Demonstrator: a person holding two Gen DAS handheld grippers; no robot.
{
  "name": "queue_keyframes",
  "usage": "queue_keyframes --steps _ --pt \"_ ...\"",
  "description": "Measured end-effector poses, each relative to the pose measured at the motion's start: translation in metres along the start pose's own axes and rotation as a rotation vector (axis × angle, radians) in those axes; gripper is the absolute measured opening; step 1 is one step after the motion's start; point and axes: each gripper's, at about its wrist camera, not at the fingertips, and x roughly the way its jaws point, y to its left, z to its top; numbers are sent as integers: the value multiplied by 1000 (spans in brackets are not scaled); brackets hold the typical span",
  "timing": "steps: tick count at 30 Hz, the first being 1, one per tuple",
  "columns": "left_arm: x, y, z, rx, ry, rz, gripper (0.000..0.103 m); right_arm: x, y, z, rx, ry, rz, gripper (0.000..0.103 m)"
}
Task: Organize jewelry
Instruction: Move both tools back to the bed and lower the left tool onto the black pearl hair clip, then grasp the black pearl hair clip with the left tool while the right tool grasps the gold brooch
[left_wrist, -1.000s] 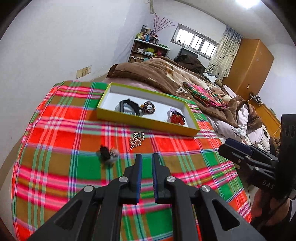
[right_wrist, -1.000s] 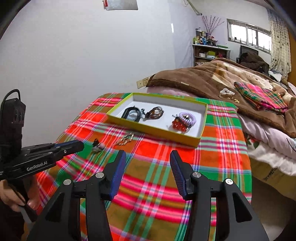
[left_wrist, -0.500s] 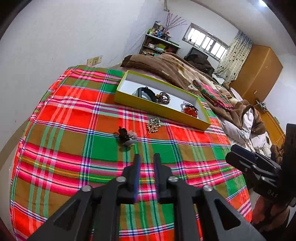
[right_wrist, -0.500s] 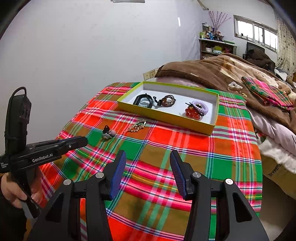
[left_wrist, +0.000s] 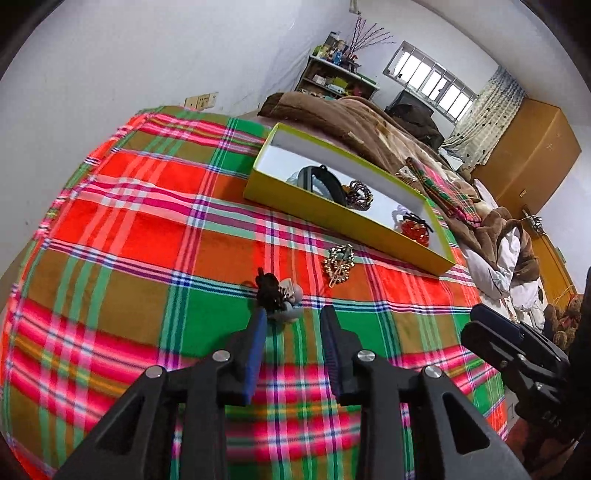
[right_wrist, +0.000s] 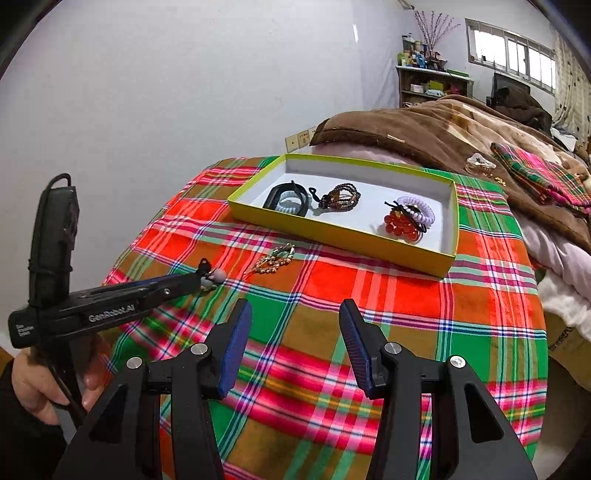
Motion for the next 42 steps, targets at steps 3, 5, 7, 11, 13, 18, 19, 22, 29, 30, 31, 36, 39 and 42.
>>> queue_keyframes --steps 3,5,7,11,13,18,19,22,29,30,31,36,39,42 --pt "10 -1 1 3 14 6 31 5 -3 2 4 6 1 50" --pt "15 0 1 5 20 6 31 9 -4 3 2 9 1 50" --pt "18 -1 1 13 15 5 31 13 -4 4 -1 15 4 50" --pt "19 -3 3 36 5 7 31 22 -2 6 -5 25 14 50" --pt "19 -3 2 58 -3 8 30 27 -1 7 -5 28 16 50" --pt "17 -2 1 83 -21 20 26 38 -1 11 1 41 25 50" --pt "16 -1 2 84 -26 21 26 39 0 12 1 44 27 50" --pt "8 2 4 95 -55 24 26 47 4 15 0 52 31 50" --pt "-9 15 12 84 -109 20 26 71 19 26 6 82 58 50" --pt "-11 18 13 80 -114 18 26 76 21 28 11 89 61 50" --pt "-12 21 14 76 -119 16 26 80 22 29 15 95 63 50" --pt "-16 33 16 58 -125 8 26 102 22 38 65 117 44 50" --pt "-16 38 16 46 -122 3 26 112 24 40 73 129 31 50" --pt "-16 43 16 37 -119 0 26 116 32 39 34 125 -2 50"
